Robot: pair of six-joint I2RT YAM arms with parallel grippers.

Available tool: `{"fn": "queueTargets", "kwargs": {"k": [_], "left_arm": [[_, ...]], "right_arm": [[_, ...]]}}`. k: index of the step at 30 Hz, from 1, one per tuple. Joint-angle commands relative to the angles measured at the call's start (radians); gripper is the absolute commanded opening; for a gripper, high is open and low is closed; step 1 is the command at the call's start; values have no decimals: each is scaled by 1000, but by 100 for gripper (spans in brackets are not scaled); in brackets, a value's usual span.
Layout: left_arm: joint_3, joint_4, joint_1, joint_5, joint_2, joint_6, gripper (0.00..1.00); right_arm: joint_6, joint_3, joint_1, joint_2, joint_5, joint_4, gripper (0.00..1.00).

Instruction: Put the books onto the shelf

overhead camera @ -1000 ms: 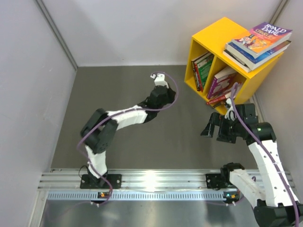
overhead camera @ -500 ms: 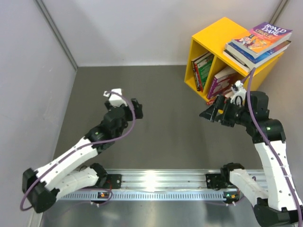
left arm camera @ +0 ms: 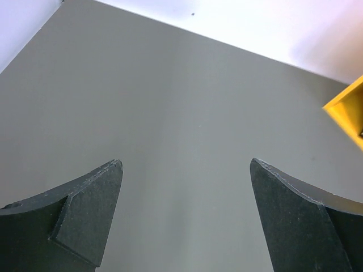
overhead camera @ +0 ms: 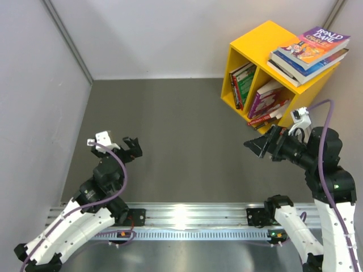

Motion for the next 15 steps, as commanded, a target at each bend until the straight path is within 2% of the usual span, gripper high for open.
{"fn": "queueTargets", "kwargs": {"k": [1, 6, 8, 11, 12, 14, 15], "left_arm": [[2, -33, 1, -15, -13, 34, 99], [-14, -40, 1, 47, 79, 112, 99], [-30, 18, 3, 114, 130, 156, 99], [-79, 110, 15, 136, 263, 199, 99], [-99, 200, 32, 152, 320, 221, 99], [-145, 308, 145, 209, 366, 253, 99], [-149, 379, 211, 322, 400, 241, 99]], "right_arm": [[25, 45, -1, 4, -31, 77, 100], [23, 74, -1, 0, -40, 67, 100], [17, 82, -1, -8, -40, 42, 100], [14, 93, -1, -17, -35, 13, 100], [14, 94, -1, -20, -35, 4, 100], [5, 104, -1, -25, -29, -27, 100], [-1, 119, -1, -26, -25, -41, 100]]}}
